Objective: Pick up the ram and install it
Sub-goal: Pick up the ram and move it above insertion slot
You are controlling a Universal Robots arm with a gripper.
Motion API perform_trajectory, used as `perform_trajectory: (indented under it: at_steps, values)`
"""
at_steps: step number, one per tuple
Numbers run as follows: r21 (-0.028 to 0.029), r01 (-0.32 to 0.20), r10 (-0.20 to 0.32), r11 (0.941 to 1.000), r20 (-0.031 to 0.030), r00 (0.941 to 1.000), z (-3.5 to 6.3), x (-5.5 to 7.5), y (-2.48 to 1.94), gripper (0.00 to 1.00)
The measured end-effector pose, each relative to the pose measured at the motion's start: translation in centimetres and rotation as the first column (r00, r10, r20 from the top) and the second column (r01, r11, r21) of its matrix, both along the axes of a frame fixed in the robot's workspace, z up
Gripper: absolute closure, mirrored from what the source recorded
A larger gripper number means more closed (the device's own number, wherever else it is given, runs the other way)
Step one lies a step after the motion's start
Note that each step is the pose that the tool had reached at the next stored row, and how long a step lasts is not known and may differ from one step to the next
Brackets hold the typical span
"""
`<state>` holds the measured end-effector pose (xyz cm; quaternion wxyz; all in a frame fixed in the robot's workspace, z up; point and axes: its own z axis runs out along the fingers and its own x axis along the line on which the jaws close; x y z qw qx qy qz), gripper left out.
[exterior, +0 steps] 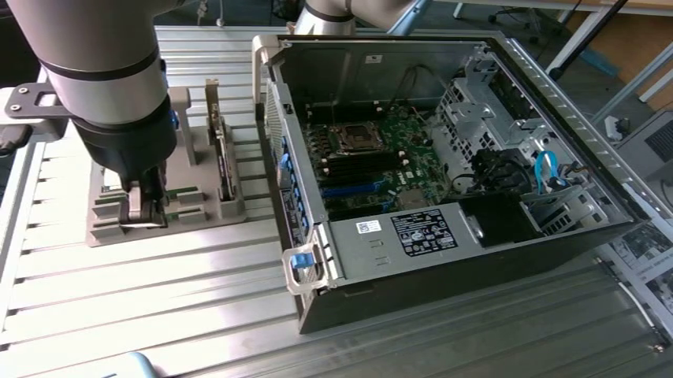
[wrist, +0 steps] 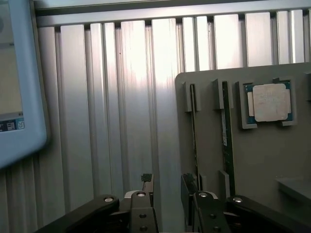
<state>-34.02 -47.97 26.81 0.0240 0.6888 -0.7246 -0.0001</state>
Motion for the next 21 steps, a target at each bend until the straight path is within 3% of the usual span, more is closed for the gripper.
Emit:
perform_trajectory:
  at_steps: [11, 21]
  values:
    - [-0.0022, 0.000, 0.000, 1.0000, 0.0002, 1.0000, -0.43, 0.0, 0.70, 0.64]
    - [-0.0044, 0.000, 0.000, 1.0000, 0.0000, 1.0000, -0.78, -0.3, 1.08, 0.64]
